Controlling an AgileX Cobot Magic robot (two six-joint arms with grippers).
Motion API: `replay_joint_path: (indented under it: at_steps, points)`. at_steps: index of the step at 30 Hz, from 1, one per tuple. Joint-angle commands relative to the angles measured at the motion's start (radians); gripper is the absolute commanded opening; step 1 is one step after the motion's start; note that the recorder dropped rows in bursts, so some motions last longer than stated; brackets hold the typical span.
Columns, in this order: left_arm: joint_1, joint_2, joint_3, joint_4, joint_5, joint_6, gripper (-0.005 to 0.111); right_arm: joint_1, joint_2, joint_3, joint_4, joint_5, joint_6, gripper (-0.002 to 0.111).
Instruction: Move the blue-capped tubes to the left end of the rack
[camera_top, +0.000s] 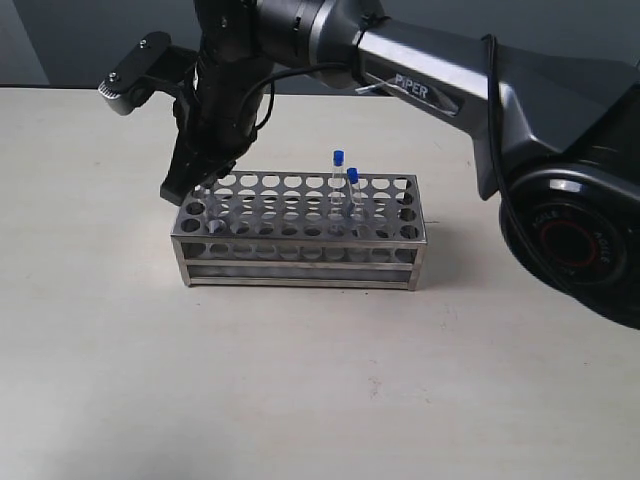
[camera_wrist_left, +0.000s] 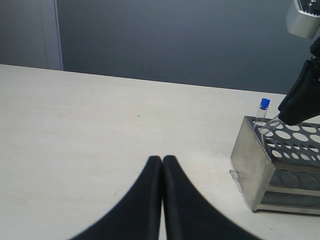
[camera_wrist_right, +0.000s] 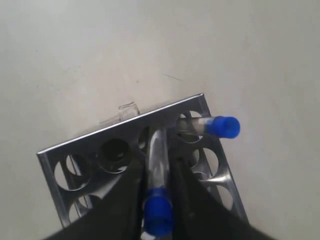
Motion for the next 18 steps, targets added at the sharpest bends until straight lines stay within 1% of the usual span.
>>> replay_joint_path:
  at_steps: [1, 5, 10, 18]
  points:
    - [-0.011, -0.005, -0.003, 0.001, 0.003, 0.000, 0.001, -0.005, 0.020, 0.004, 0.002, -0.014, -0.018, 0.000]
    - [-0.011, -0.005, -0.003, 0.001, 0.003, 0.000, 0.001, -0.005, 0.020, 0.004, 0.024, -0.006, -0.021, 0.000]
    - [-0.011, -0.005, -0.003, 0.001, 0.003, 0.000, 0.001, -0.005, 0.018, 0.004, -0.060, 0.061, 0.009, 0.000]
    - [-0.011, -0.005, -0.003, 0.001, 0.003, 0.000, 0.001, 0.020, 0.021, 0.004, -0.027, 0.002, -0.006, 0.000]
